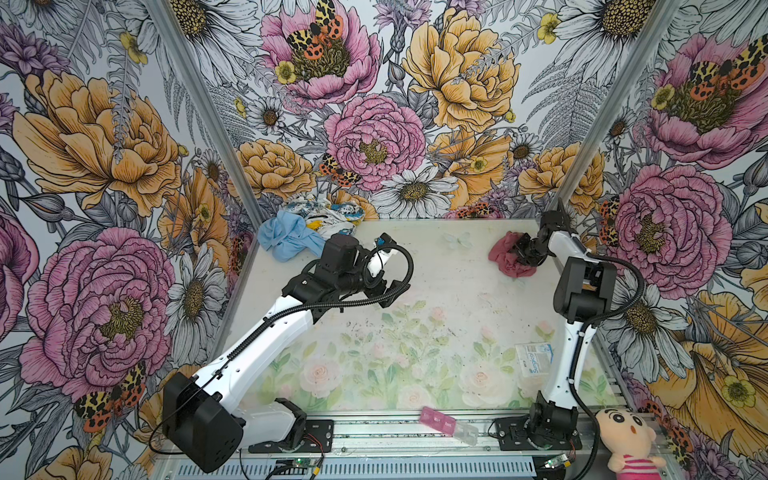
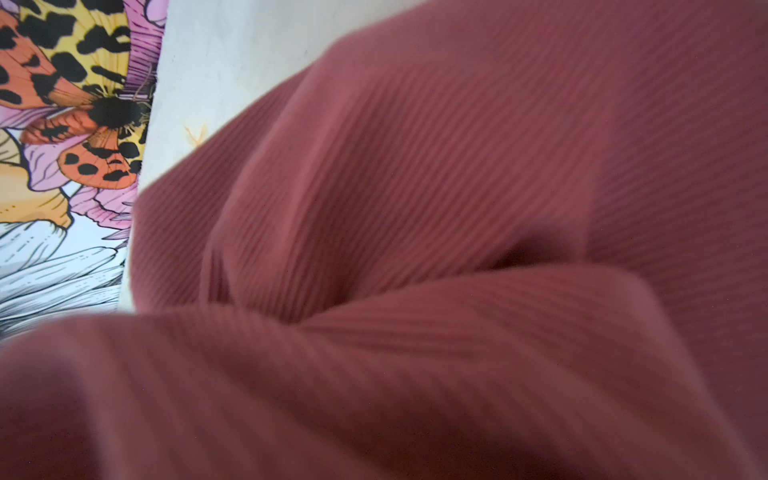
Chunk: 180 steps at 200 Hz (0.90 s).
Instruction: Pick out a specific cloth from the pile
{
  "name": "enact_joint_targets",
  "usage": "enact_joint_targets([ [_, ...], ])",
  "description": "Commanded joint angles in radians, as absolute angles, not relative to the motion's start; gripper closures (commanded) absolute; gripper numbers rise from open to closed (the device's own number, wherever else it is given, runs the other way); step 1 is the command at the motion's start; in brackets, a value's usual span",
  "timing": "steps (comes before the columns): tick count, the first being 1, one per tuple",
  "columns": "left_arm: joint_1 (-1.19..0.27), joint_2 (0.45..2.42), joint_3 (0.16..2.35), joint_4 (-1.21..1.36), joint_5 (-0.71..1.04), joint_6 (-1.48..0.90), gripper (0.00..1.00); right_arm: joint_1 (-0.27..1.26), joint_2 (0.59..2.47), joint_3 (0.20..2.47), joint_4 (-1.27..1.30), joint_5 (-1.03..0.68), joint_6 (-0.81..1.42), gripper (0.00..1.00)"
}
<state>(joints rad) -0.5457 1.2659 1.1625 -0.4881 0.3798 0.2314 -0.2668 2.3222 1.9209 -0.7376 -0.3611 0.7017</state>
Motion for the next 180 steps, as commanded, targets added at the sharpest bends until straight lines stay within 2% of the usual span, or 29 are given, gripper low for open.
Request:
enact_joint_targets([
  [1, -0.552, 1.267, 1.156, -0.463, 0.402, 0.215, 0.01, -0.267, 2.249, 1.905, -0.771, -0.298, 0.699, 0.55],
  [75, -0.555, 1.255, 1.153, -0.462, 0.393, 0.218, 0.01, -0.264, 2.176, 1.894, -0.771, -0.316, 0.712, 0.5],
  [107, -0.557, 1.254, 1.151, -0.463, 0.391, 0.219, 0.01, -0.265, 2.108, 1.858, -0.769, -0.295, 0.697, 0.51],
  [144, -0.557, 1.26, 1.154, -0.462, 0.394, 0.22, 0.01, -0.263, 2.044, 1.856, -0.769, -0.349, 0.687, 0.54],
  [180, -0.557, 1.266, 1.16, -0.463, 0.404, 0.218, 0.01, -0.233, 2.104, 2.013, -0.767, -0.306, 0.707, 0.55],
])
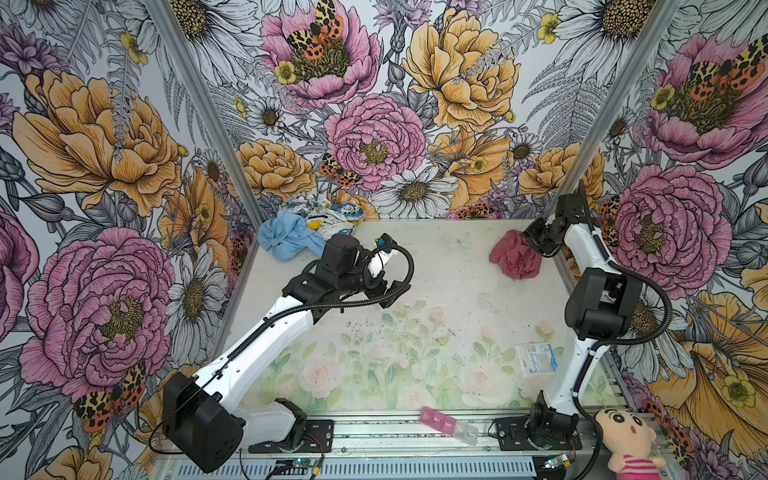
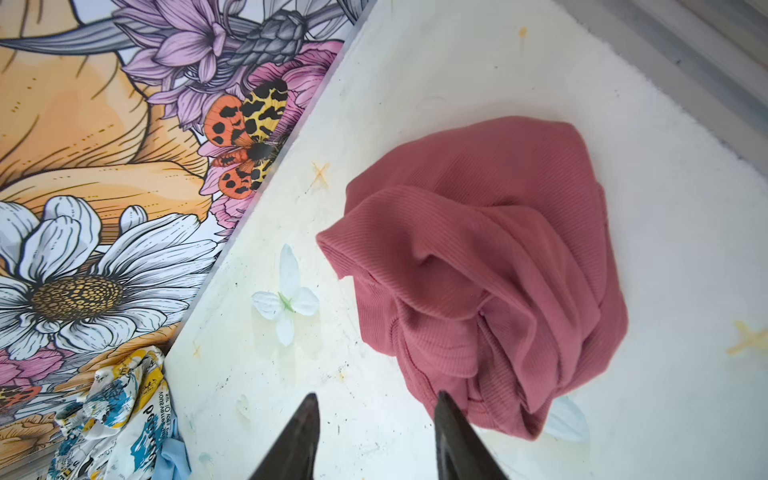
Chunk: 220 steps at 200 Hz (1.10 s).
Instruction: Pick out a specific cloth from the pile
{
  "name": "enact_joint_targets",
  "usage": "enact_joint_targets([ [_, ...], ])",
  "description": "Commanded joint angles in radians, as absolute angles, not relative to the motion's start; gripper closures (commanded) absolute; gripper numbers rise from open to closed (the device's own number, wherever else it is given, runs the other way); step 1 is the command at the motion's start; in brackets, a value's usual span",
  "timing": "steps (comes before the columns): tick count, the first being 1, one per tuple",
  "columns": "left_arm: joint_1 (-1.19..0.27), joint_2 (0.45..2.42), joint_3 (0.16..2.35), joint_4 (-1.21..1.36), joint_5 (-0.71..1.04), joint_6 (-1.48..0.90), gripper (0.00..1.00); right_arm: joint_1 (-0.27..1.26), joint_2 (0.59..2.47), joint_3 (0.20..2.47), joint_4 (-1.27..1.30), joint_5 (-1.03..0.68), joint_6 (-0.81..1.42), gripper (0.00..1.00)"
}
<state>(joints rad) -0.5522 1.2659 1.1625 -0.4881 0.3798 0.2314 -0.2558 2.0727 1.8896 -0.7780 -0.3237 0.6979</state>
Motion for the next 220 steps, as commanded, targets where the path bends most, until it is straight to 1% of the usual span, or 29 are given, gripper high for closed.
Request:
enact_joint_targets([
  [1, -0.557, 1.266, 1.159, -0.462, 0.404, 0.218, 0.01, -0.232, 2.11, 2.021, -0.767, -0.306, 0.708, 0.55],
  [28, -0.559, 1.259, 1.155, -0.463, 0.397, 0.219, 0.01, -0.213, 2.271, 2.205, -0.753, -0.288, 0.715, 0.57],
  [55, -0.558, 1.261, 1.148, -0.463, 0.38, 0.225, 0.01, -0.196, 2.388, 2.297, -0.742, -0.28, 0.732, 0.58],
  [76, -0.558, 1.268, 1.149, -0.463, 0.377, 0.228, 0.01, -0.198, 2.416, 2.267, -0.743, -0.291, 0.772, 0.58],
  [117, -0.555, 1.269, 1.152, -0.465, 0.376, 0.228, 0.01, -0.201, 2.406, 2.156, -0.743, -0.281, 0.761, 0.58],
  [180, -0.555, 1.258, 1.149, -0.466, 0.373, 0.226, 0.01, -0.213, 2.434, 2.156, -0.744, -0.328, 0.748, 0.57],
  [189, -0.555, 1.254, 1.149, -0.464, 0.37, 0.226, 0.01, -0.213, 2.42, 2.175, -0.742, -0.332, 0.728, 0.56],
  [199, -0.555, 1.249, 1.15, -0.464, 0.366, 0.225, 0.01, -0.208, 2.395, 2.198, -0.741, -0.325, 0.699, 0.52],
  [212, -0.555, 1.238, 1.147, -0.448, 0.357, 0.212, 0.01, -0.204, 2.353, 2.23, -0.741, -0.316, 0.667, 0.36],
  [220, -0.549, 1.226, 1.136, -0.426, 0.355, 0.202, 0.01, -0.205, 2.323, 2.235, -0.737, -0.308, 0.663, 0.32],
])
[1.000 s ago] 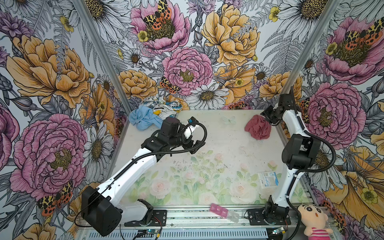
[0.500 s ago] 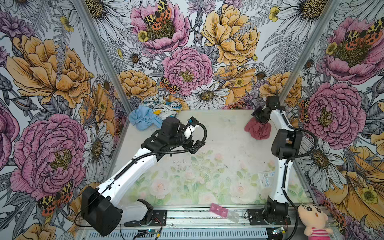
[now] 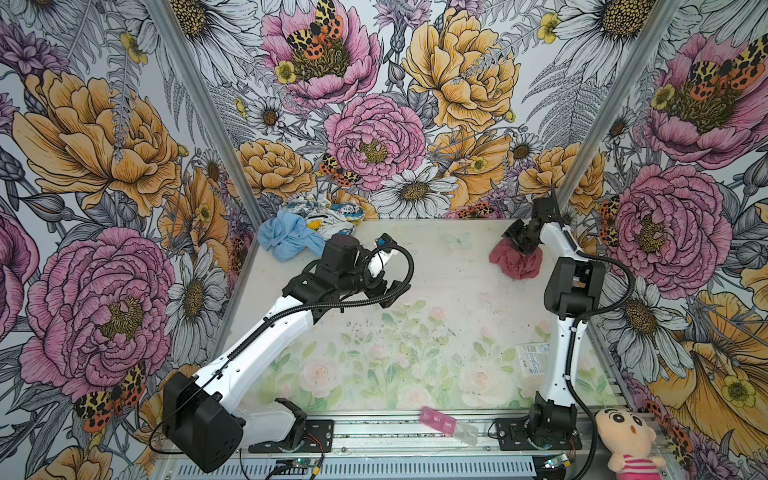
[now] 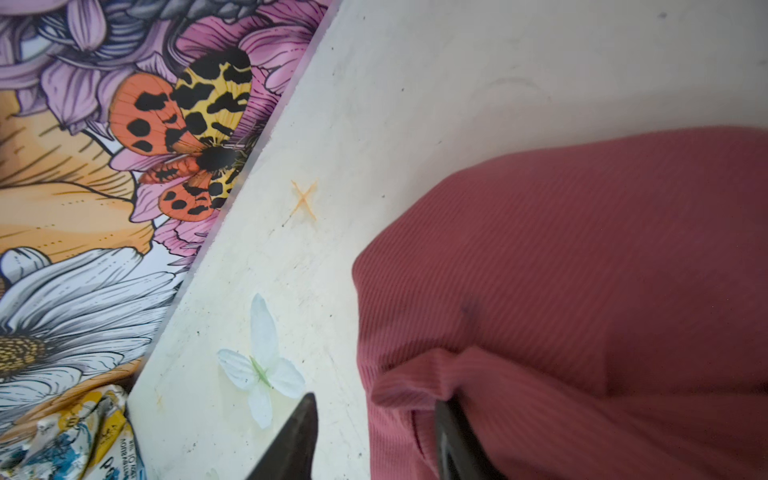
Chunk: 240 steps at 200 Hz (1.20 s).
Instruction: Pick out a specific cloth from the pile
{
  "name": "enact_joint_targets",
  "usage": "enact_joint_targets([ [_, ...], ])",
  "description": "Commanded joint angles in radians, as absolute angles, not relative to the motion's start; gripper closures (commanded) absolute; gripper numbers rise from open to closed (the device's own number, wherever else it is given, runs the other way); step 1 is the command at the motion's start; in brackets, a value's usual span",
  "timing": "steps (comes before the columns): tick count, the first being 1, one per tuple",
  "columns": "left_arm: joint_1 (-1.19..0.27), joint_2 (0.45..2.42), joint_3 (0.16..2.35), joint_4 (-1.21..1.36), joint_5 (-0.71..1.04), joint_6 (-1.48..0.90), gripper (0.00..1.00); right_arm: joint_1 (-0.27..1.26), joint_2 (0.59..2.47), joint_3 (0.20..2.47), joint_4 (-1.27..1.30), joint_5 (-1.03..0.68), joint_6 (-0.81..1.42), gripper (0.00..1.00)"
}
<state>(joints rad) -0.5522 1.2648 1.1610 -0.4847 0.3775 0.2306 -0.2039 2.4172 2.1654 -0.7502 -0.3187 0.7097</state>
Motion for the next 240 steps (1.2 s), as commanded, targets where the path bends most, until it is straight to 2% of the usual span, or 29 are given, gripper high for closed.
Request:
enact_joint_targets([
  [1, -0.549, 1.223, 1.135, -0.424, 0.355, 0.202, 0.01, -0.205, 2.32, 2.236, -0.737, -0.308, 0.662, 0.31],
  [23, -0.53, 1.18, 1.098, -0.363, 0.336, 0.183, 0.01, -0.206, 2.242, 2.231, -0.73, -0.288, 0.658, 0.27],
  [62, -0.484, 1.106, 1.039, -0.273, 0.273, 0.168, 0.01, -0.21, 2.075, 2.132, -0.701, -0.296, 0.645, 0.25],
  [88, -0.433, 1.068, 1.01, -0.231, 0.238, 0.144, 0.01, -0.214, 1.891, 1.909, -0.602, -0.316, 0.63, 0.25],
  [109, -0.402, 1.045, 0.997, -0.21, 0.178, 0.134, 0.01, -0.223, 1.686, 1.641, -0.437, -0.341, 0.603, 0.25],
  [130, -0.395, 1.012, 0.986, -0.194, 0.003, 0.098, 0.01, -0.23, 1.447, 1.371, -0.279, -0.329, 0.543, 0.21],
  [149, -0.38, 0.963, 0.94, -0.182, -0.277, 0.0, 0.01, -0.23, 1.226, 1.1, -0.119, -0.241, 0.477, 0.15],
  [164, -0.357, 0.905, 0.844, -0.148, -0.469, -0.069, 0.01, -0.23, 1.063, 0.883, 0.009, -0.156, 0.432, 0.1],
  [177, -0.349, 0.853, 0.731, -0.084, -0.631, -0.095, 0.01, -0.229, 0.946, 0.704, 0.104, -0.076, 0.434, 0.01],
  [184, -0.347, 0.832, 0.674, -0.045, -0.703, -0.101, 0.01, -0.229, 0.889, 0.626, 0.134, -0.042, 0.439, 0.0],
  [210, -0.347, 0.837, 0.49, 0.178, -0.857, -0.064, 0.01, -0.223, 0.801, 0.467, 0.131, 0.035, 0.432, 0.0],
  [240, -0.347, 0.975, 0.335, 0.568, -0.993, 0.051, 0.01, -0.205, 0.812, 0.409, 0.106, 0.077, 0.359, 0.0],
])
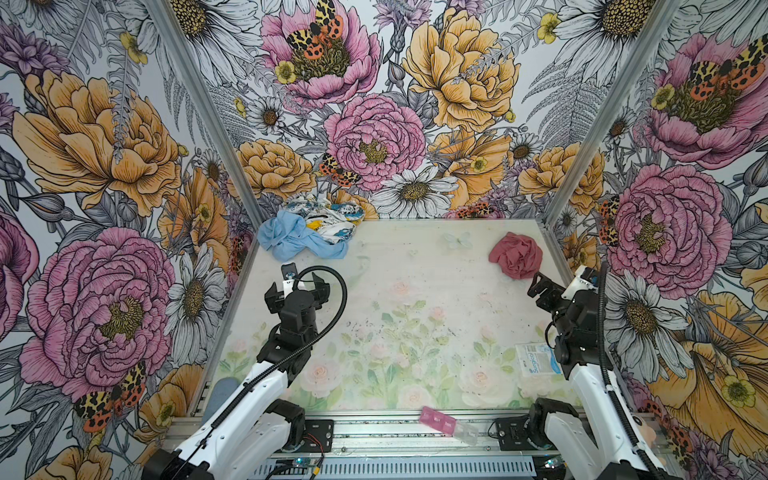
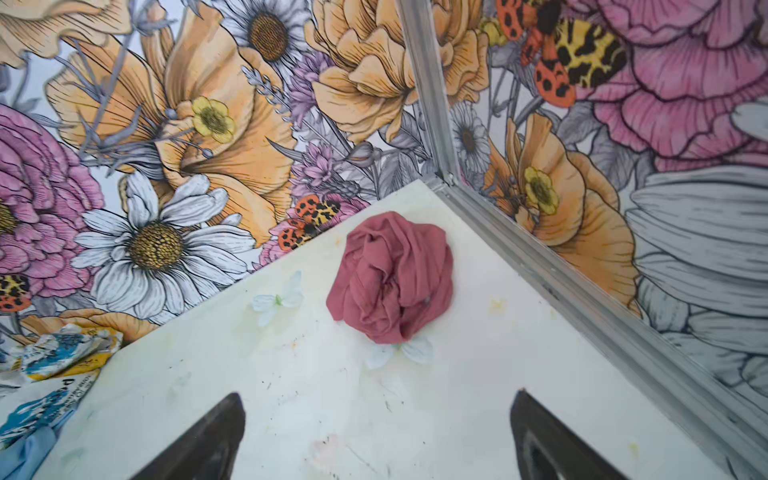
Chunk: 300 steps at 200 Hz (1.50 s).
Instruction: Pick out a specific cloth from the pile
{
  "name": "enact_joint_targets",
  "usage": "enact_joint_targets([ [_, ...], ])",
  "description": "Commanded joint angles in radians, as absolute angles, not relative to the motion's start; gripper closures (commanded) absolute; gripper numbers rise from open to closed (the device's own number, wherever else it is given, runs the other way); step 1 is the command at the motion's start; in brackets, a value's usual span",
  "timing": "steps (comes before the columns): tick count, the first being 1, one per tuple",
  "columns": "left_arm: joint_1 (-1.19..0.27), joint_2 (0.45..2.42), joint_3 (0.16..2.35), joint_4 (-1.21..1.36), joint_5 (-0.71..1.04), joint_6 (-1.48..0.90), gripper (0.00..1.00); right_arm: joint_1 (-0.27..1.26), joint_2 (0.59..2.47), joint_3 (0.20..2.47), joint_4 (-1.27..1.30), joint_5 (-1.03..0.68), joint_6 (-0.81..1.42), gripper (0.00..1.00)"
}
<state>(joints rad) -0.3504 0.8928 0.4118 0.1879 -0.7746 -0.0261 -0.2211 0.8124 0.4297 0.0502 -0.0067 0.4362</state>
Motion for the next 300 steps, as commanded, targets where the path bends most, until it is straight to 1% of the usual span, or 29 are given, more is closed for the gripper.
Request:
enact_joint_targets([
  [1, -0.345, 0.98, 0.331, 0.585, -0.994, 0.055, 0.01, -0.205, 0.812, 0.409, 0.107, 0.078, 0.356, 0.0],
  [17, -0.316, 1.111, 0.27, 0.833, -0.961, 0.145, 0.01, -0.19, 0.833, 0.383, 0.14, 0.086, 0.288, 0.0],
  [36, -0.294, 1.277, 0.268, 0.995, -0.948, 0.223, 0.01, -0.172, 0.877, 0.367, 0.157, 0.078, 0.223, 0.01],
  [62, -0.263, 1.425, 0.258, 1.137, -0.773, 0.166, 0.01, -0.155, 0.963, 0.315, 0.276, 0.057, 0.241, 0.0],
  [77, -0.236, 1.491, 0.261, 1.185, -0.705, 0.128, 0.01, -0.143, 1.037, 0.287, 0.392, 0.041, 0.27, 0.0],
  [88, -0.214, 1.539, 0.26, 1.248, -0.694, 0.126, 0.01, -0.13, 1.105, 0.289, 0.463, 0.035, 0.277, 0.01],
  [95, -0.215, 1.526, 0.263, 1.216, -0.683, 0.119, 0.01, -0.123, 1.138, 0.312, 0.461, 0.026, 0.269, 0.01],
  [103, -0.205, 1.501, 0.269, 1.147, -0.62, 0.108, 0.01, -0.11, 1.177, 0.322, 0.503, 0.025, 0.251, 0.01],
  [111, -0.187, 1.504, 0.277, 1.131, -0.563, 0.106, 0.01, -0.101, 1.213, 0.328, 0.56, 0.026, 0.237, 0.01],
  [120, -0.175, 1.514, 0.286, 1.133, -0.547, 0.105, 0.01, -0.097, 1.255, 0.331, 0.624, 0.03, 0.226, 0.0],
  [134, -0.156, 1.488, 0.299, 1.056, -0.509, 0.078, 0.01, -0.094, 1.314, 0.346, 0.708, 0.023, 0.208, 0.01],
  [147, -0.133, 1.495, 0.283, 1.098, -0.462, 0.065, 0.01, -0.085, 1.349, 0.374, 0.707, 0.029, 0.166, 0.01],
  [160, -0.119, 1.507, 0.252, 1.162, -0.414, 0.059, 0.01, -0.081, 1.387, 0.351, 0.822, 0.014, 0.129, 0.01],
  [169, -0.107, 1.517, 0.239, 1.177, -0.373, 0.057, 0.01, -0.082, 1.411, 0.351, 0.836, 0.016, 0.132, 0.01],
  [178, -0.098, 1.57, 0.241, 1.223, -0.341, 0.063, 0.01, -0.081, 1.447, 0.337, 0.895, -0.002, 0.124, 0.0],
  [185, -0.102, 1.607, 0.242, 1.288, -0.354, 0.077, 0.01, -0.08, 1.48, 0.314, 0.969, -0.016, 0.118, 0.0],
  [200, -0.098, 1.551, 0.268, 1.14, -0.357, 0.052, 0.01, -0.078, 1.555, 0.285, 1.117, -0.015, 0.124, 0.01],
  [217, -0.089, 1.572, 0.298, 1.125, -0.365, 0.046, 0.01, -0.08, 1.533, 0.338, 0.974, 0.017, 0.134, 0.01],
  [230, -0.089, 1.556, 0.305, 1.084, -0.36, 0.043, 0.01, -0.069, 1.532, 0.377, 0.889, 0.004, 0.118, 0.0],
  [239, -0.089, 1.571, 0.32, 1.079, -0.366, 0.047, 0.01, -0.061, 1.544, 0.377, 0.917, 0.013, 0.112, 0.0],
  [251, -0.077, 1.554, 0.333, 1.03, -0.35, 0.032, 0.01, -0.06, 1.537, 0.38, 0.891, 0.022, 0.111, 0.0],
  [300, -0.077, 1.563, 0.334, 1.042, -0.35, 0.032, 0.01, -0.055, 1.536, 0.381, 0.893, 0.032, 0.107, 0.0],
])
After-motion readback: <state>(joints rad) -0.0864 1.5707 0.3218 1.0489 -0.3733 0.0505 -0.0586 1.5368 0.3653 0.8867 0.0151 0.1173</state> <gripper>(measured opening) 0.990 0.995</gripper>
